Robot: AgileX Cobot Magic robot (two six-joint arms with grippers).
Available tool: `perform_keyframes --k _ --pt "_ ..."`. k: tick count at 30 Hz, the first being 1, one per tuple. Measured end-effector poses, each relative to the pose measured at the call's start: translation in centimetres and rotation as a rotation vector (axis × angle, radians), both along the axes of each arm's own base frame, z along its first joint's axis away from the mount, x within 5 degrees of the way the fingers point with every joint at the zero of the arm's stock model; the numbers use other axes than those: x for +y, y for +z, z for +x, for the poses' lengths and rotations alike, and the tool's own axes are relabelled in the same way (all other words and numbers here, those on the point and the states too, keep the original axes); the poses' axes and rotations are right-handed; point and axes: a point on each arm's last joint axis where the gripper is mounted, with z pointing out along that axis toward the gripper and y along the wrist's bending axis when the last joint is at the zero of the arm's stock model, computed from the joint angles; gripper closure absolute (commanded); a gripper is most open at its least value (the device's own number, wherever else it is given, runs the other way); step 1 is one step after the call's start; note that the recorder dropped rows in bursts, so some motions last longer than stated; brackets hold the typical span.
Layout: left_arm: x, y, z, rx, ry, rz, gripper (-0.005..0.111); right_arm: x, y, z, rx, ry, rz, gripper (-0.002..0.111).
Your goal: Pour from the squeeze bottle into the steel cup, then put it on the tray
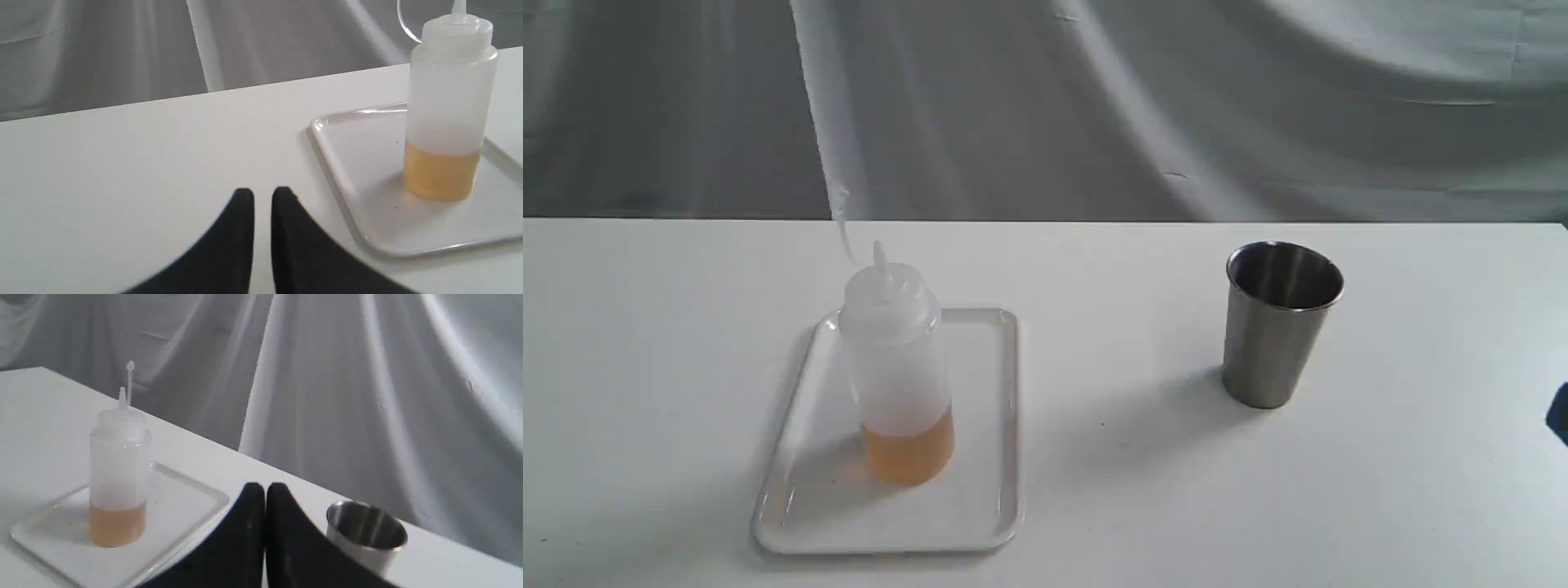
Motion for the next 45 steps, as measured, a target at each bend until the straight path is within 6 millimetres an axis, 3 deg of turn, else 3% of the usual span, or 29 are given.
perform_keyframes --k 5,11,21,45 --pt "0.0 0.0 0.0 0.0 0.0 0.0 0.098 -1.8 -2.8 -0.5 0.051 -0.193 0.235 0.108" --pt "0.0 0.0 0.0 0.0 0.0 0.0 0.098 -3.4 -2.7 -1.5 -0.03 -0.384 0.343 0.108" --pt "0.0 0.0 0.0 0.0 0.0 0.0 0.098 -4.8 -3.6 -2.5 0.006 -0.614 0.277 0.108" --pt "0.0 0.0 0.0 0.0 0.0 0.0 0.098 -5.7 -5.2 -4.1 0.153 -0.776 0.085 0.108"
